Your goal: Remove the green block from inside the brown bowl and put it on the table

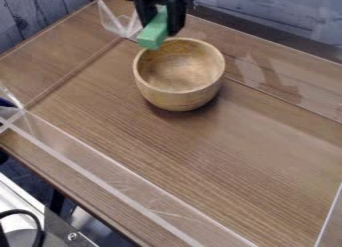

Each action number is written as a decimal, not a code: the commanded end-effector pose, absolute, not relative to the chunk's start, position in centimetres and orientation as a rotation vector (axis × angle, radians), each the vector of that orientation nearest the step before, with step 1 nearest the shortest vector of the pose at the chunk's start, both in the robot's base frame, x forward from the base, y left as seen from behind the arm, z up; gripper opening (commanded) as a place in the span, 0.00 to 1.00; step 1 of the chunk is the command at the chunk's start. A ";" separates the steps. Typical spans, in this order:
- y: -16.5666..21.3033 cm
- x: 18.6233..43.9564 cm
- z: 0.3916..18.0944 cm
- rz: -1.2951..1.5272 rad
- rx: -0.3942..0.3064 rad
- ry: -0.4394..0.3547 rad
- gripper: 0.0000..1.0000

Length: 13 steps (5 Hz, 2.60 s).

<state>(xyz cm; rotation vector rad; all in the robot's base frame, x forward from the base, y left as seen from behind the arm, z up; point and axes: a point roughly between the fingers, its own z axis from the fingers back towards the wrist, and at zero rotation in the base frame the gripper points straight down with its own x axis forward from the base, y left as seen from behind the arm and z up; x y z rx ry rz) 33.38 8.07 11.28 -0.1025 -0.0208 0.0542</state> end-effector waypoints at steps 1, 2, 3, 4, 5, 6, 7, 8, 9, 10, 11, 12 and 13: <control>7.9 34.1 13.4 0.040 -0.078 -0.106 0.00; 8.8 34.2 13.0 0.056 -0.072 -0.106 0.00; 9.8 34.2 12.6 0.074 -0.066 -0.106 0.00; 10.6 34.3 12.1 0.088 -0.060 -0.105 0.00; 11.3 34.3 11.9 0.099 -0.058 -0.107 0.00; 12.0 34.3 12.1 0.109 -0.056 -0.114 0.00; 12.5 34.3 12.0 0.116 -0.055 -0.119 0.00; 12.9 34.3 12.0 0.120 -0.054 -0.124 0.00; 13.1 34.3 11.9 0.120 -0.054 -0.126 0.00; 13.3 34.4 11.5 0.121 -0.053 -0.124 0.00; 13.2 33.1 11.3 0.114 -0.050 -0.108 0.00; 12.9 31.9 12.8 0.104 -0.059 -0.130 0.00; 12.8 31.0 14.1 0.098 -0.066 -0.148 0.00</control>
